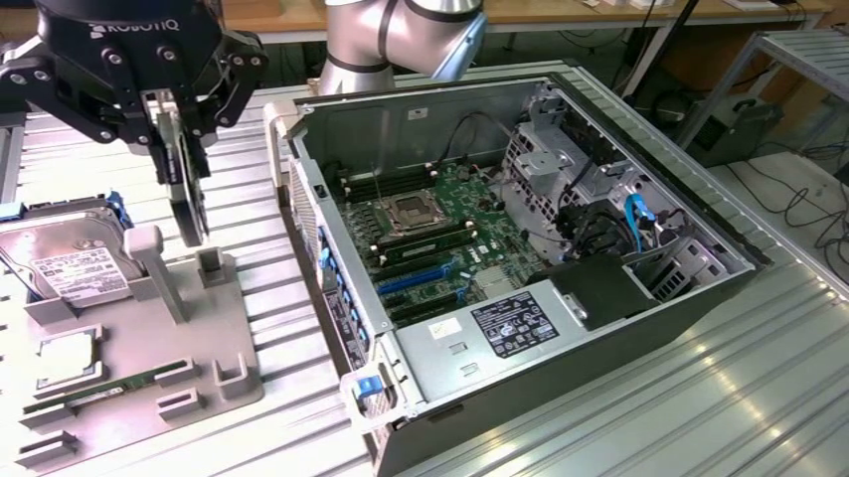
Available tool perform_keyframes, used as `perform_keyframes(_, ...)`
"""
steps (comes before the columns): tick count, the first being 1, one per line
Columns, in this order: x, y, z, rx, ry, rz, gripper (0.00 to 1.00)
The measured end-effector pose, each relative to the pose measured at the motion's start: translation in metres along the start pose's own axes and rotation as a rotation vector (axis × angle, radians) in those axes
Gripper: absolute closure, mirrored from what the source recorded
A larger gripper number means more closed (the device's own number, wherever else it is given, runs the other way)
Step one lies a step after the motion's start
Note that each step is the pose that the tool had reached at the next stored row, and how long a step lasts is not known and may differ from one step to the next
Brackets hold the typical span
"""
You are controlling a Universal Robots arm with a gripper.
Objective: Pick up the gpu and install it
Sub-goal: 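Pick up the gpu and move the gpu toward the slot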
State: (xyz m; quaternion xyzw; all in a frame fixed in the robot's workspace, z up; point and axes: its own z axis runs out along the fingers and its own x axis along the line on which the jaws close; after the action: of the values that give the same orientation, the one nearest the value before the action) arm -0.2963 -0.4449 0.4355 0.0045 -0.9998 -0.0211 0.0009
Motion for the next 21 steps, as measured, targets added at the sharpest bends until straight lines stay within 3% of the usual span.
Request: perform_keyframes(21, -0.025, -0.0002, 0.0000, 0.0000, 0.0000, 0.000, 0.72)
